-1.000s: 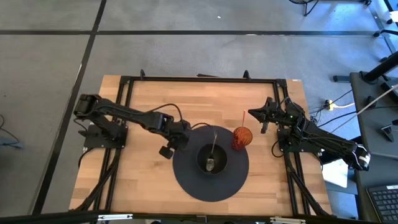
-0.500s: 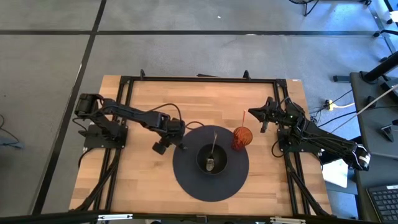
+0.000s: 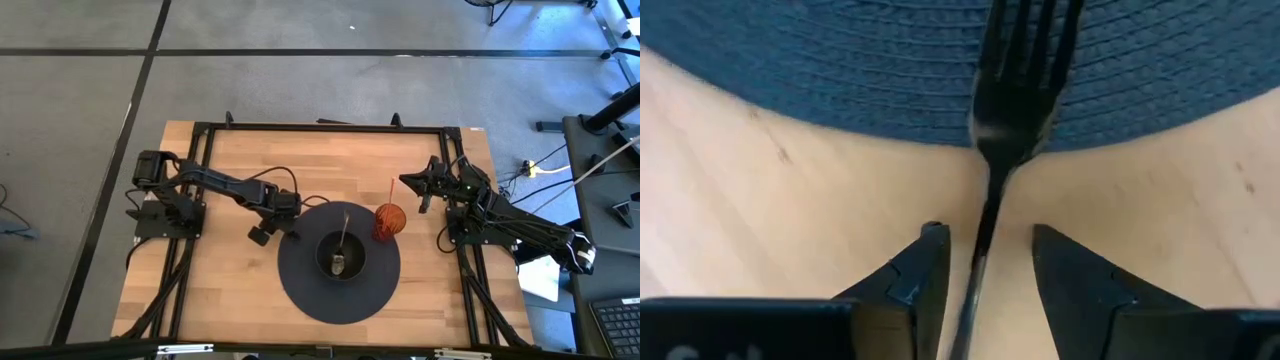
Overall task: Pick & Place Utensil
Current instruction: Put the black fork into the black bowl
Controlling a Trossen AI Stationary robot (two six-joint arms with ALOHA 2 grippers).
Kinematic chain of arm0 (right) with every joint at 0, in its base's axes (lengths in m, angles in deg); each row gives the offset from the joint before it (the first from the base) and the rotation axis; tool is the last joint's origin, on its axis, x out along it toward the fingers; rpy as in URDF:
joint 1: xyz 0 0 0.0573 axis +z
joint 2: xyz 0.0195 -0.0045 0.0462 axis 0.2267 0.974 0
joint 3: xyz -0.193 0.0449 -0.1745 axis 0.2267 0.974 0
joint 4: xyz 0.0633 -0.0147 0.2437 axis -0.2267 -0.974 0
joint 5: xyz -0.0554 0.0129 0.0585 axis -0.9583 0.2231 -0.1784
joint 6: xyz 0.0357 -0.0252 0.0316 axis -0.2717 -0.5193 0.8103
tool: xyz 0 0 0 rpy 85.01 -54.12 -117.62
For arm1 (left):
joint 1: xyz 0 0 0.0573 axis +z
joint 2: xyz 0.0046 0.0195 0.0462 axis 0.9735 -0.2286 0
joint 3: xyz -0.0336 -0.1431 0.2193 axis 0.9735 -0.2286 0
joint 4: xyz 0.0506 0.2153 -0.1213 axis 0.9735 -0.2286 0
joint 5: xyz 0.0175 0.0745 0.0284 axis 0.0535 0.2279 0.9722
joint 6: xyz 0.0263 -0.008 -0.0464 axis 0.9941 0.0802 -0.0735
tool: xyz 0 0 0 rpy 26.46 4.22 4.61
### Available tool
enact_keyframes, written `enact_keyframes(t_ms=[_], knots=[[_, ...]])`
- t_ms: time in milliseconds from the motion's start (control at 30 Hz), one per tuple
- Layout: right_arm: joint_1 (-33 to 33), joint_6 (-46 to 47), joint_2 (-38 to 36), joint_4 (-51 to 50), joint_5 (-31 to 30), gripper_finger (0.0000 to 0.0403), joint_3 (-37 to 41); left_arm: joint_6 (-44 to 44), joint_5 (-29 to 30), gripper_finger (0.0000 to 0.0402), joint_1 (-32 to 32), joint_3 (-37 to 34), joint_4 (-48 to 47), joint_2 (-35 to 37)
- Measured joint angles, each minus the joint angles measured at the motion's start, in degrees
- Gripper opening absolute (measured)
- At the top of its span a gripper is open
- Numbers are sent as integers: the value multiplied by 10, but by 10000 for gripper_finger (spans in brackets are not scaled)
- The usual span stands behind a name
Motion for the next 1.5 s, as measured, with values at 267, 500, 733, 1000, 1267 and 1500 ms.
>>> enact_keyframes(t_ms=[267, 500, 733, 1000, 1267, 1500], knots=[[0, 0, 0, -2, 0, 23, 0, 19, -10, 125, 0, 2, 7, -21], [0, 1, 0, -2, 0, 23, 0, -9, -11, 69, 0, 1, 5, -22], [0, 3, 0, -2, 1, 23, 0, -38, -7, 10, -6, 11, -14, -23], [0, 3, 0, -2, 5, 23, 0, -60, 134, 6, -49, 104, -123, -18], [0, 3, 0, -2, 7, 23, 0, -40, 266, 5, -106, 222, -210, -18], [0, 3, 0, -2, 7, 23, 0, 144, 437, 4, -152, 291, -68, -51]])
